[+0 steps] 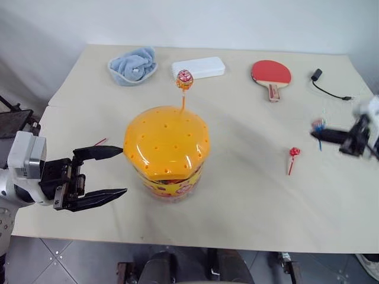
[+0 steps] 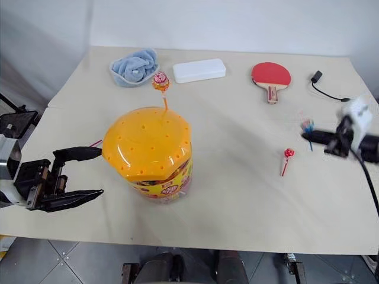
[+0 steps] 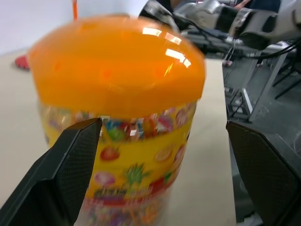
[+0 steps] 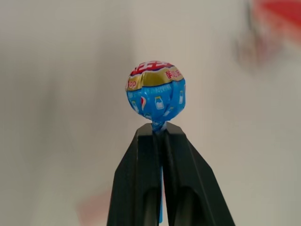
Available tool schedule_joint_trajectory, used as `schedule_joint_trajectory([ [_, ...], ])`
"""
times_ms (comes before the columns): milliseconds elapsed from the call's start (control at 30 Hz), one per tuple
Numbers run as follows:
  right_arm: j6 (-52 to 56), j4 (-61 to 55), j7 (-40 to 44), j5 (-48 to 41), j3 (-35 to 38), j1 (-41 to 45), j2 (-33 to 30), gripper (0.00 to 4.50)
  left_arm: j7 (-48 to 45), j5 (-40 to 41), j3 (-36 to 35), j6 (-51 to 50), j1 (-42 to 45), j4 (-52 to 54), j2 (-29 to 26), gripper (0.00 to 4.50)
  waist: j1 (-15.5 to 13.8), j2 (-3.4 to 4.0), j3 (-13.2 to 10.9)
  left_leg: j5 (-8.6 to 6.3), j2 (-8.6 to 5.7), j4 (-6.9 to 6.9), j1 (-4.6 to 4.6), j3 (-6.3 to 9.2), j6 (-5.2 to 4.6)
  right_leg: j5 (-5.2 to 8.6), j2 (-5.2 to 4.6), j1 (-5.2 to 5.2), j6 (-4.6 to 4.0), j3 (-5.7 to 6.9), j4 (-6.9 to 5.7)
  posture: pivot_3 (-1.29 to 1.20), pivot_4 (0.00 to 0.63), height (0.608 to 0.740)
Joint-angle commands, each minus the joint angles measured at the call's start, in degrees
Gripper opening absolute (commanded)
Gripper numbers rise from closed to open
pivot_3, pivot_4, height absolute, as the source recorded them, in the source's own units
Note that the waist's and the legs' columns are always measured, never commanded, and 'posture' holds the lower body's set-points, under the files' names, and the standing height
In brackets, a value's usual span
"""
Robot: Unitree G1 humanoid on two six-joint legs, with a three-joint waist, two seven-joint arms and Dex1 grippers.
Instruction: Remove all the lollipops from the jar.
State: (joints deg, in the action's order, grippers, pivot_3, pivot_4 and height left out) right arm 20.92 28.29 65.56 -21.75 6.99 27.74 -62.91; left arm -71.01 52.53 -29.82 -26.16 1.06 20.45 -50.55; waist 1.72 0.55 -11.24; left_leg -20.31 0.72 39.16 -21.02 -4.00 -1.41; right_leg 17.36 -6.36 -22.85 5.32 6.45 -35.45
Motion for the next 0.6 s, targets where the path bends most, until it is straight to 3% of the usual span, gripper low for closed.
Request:
schedule_joint_trajectory([
  [33,-4.9,3.4,-0.5,6.3,-1.6,-1.3,-2.1,0.03,-1.3,-0.2,-1.0,1.0,-0.4,0.4,-0.6,4.50,0.2,0.03,0.0,0.05,0.03,0.01,0.07,-0.10,0.04,0.00,0.02,-0.02,0.00,-0.07,-0.07,0.00,0.150,0.740],
  [133,-5.3,6.6,-1.7,8.9,-2.1,-2.4,-1.4,0.03,-0.9,0.5,-1.3,0.6,-0.1,0.8,-0.2,4.50,-0.1,0.01,0.0,0.19,0.02,0.01,0.34,-0.21,0.10,0.00,-0.02,0.01,-0.01,-0.26,-0.13,0.00,0.150,0.740],
  [367,-8.6,7.5,1.8,8.1,1.8,-5.1,-1.9,2.11,0.1,2.6,-4.2,-0.8,-0.3,0.4,-0.2,4.50,-0.2,0.02,0.0,0.24,0.02,-0.04,0.50,-0.22,0.18,0.01,-0.10,0.07,-0.07,-0.36,-0.23,0.00,0.150,0.740],
  [500,-15.9,3.7,12.1,-0.6,9.2,-4.9,-0.3,3.59,1.2,3.4,-6.9,-1.0,-1.2,-1.4,0.8,4.50,-0.2,0.06,-0.1,0.24,0.03,-0.08,0.49,-0.22,0.19,0.01,-0.10,0.06,-0.07,-0.33,-0.19,0.00,0.150,0.740],
  [533,-15.4,0.8,14.2,-3.5,10.7,-4.1,0.4,3.80,1.9,3.9,-8.2,-1.3,-1.8,-2.2,1.4,4.50,-0.2,0.07,-0.1,0.24,0.02,-0.08,0.49,-0.22,0.19,0.01,-0.10,0.07,-0.07,-0.33,-0.19,0.00,0.150,0.740],
  [600,-11.8,-4.9,15.7,-7.5,11.4,-2.4,1.5,3.80,2.5,4.2,-10.3,-1.4,-3.2,-3.2,2.3,4.50,0.2,0.08,-0.1,0.24,0.06,-0.08,0.54,-0.23,0.19,0.01,-0.07,0.07,-0.07,-0.36,-0.23,0.00,0.150,0.740],
])
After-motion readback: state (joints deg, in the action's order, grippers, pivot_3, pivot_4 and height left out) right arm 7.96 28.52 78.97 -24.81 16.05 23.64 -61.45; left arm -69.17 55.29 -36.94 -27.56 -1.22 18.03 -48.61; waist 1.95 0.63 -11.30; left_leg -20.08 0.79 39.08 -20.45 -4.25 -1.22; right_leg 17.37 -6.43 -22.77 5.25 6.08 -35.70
